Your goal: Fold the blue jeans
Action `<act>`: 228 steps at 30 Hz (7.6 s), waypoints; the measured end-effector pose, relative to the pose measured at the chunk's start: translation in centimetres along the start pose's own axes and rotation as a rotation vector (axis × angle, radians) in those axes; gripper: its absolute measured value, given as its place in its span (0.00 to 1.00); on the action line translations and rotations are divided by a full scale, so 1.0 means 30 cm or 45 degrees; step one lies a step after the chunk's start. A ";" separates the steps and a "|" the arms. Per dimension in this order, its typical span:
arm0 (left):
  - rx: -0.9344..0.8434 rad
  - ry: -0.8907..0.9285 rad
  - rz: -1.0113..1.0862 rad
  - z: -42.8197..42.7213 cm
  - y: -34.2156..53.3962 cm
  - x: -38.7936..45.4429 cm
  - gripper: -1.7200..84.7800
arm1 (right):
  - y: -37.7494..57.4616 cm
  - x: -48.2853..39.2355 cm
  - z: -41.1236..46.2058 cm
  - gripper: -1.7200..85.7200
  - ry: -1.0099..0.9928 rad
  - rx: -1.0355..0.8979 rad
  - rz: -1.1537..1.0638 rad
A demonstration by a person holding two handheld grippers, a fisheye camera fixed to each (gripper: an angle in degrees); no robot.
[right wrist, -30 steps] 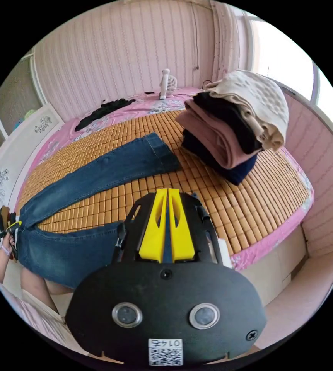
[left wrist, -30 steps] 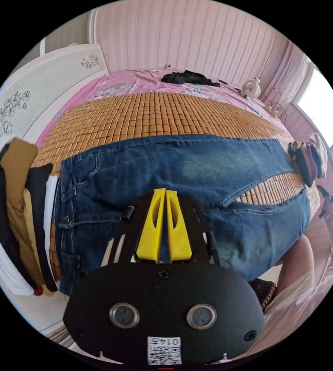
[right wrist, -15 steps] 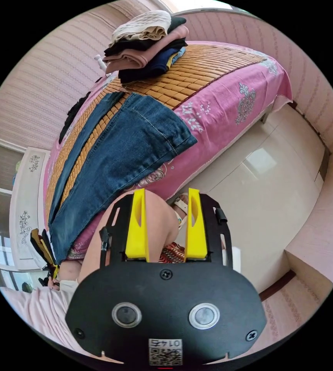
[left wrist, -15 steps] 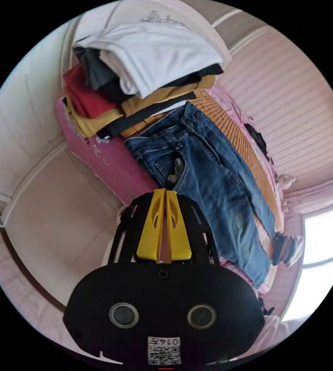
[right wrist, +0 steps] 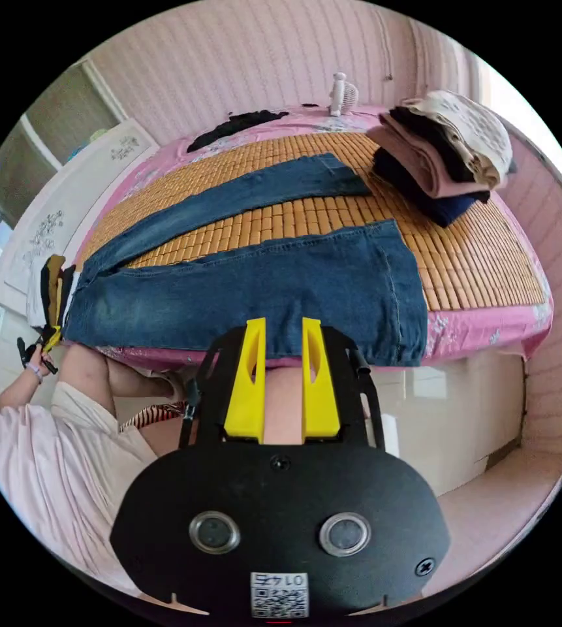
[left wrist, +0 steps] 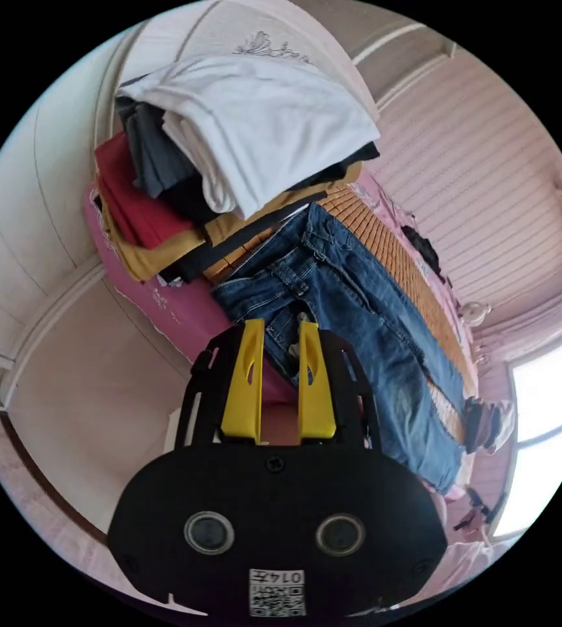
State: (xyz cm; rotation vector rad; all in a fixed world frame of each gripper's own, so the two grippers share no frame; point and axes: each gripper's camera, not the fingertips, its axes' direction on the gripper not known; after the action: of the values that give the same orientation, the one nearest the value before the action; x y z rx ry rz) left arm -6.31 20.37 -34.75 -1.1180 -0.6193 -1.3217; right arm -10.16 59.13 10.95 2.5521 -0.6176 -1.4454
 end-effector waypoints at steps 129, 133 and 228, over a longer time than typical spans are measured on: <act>-0.101 0.039 -0.208 -0.092 -0.120 -0.187 0.01 | 0.254 0.762 -0.180 0.03 -0.018 0.139 0.692; -0.076 0.070 -0.136 -0.181 -0.087 -0.143 0.01 | 0.261 0.706 -0.246 0.03 0.039 0.112 0.577; -0.759 -0.084 1.579 0.974 0.294 2.071 0.07 | -0.188 0.269 -0.038 0.11 0.537 0.165 0.418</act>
State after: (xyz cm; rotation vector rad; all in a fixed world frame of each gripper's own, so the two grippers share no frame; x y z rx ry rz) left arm 21.36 18.39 28.67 -1.6119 0.4734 -0.3475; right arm -3.95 60.79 3.39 2.5738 -1.0165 -0.7567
